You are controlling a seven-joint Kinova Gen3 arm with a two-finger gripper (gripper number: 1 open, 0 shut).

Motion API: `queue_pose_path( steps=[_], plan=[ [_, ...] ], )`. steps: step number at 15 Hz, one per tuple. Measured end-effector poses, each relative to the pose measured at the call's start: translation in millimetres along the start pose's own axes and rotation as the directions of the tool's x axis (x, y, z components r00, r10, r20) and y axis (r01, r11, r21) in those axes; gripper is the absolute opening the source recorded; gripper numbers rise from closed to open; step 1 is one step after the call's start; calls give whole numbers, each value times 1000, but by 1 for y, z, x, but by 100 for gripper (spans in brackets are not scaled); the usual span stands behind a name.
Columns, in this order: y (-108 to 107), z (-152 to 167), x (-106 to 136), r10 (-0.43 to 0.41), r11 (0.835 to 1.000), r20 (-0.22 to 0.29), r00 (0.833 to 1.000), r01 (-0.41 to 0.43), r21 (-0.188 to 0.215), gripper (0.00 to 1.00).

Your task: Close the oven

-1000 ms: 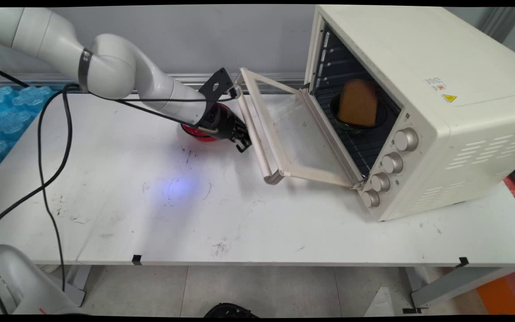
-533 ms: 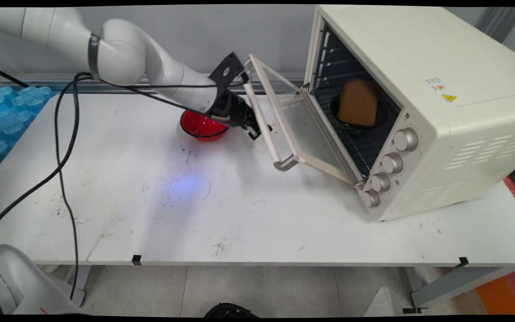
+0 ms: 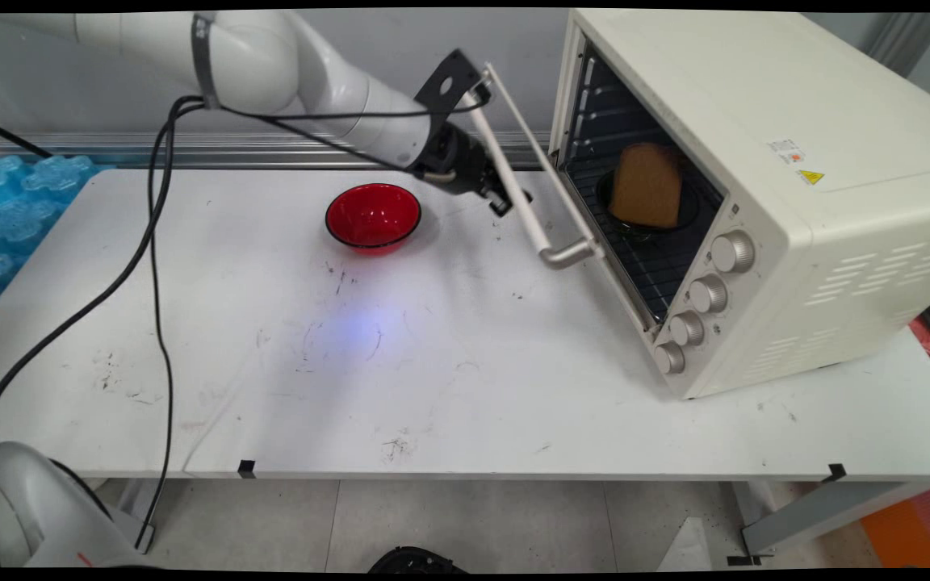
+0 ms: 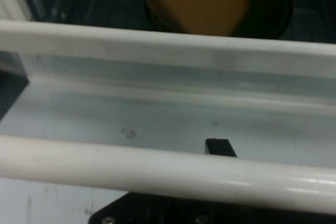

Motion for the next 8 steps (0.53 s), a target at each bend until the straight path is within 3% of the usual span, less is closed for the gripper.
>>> queue_pose_path(
  steps=[8],
  plan=[
    [-2,1,53,16,1000,-75,997,-17,-12,0]
  ],
)
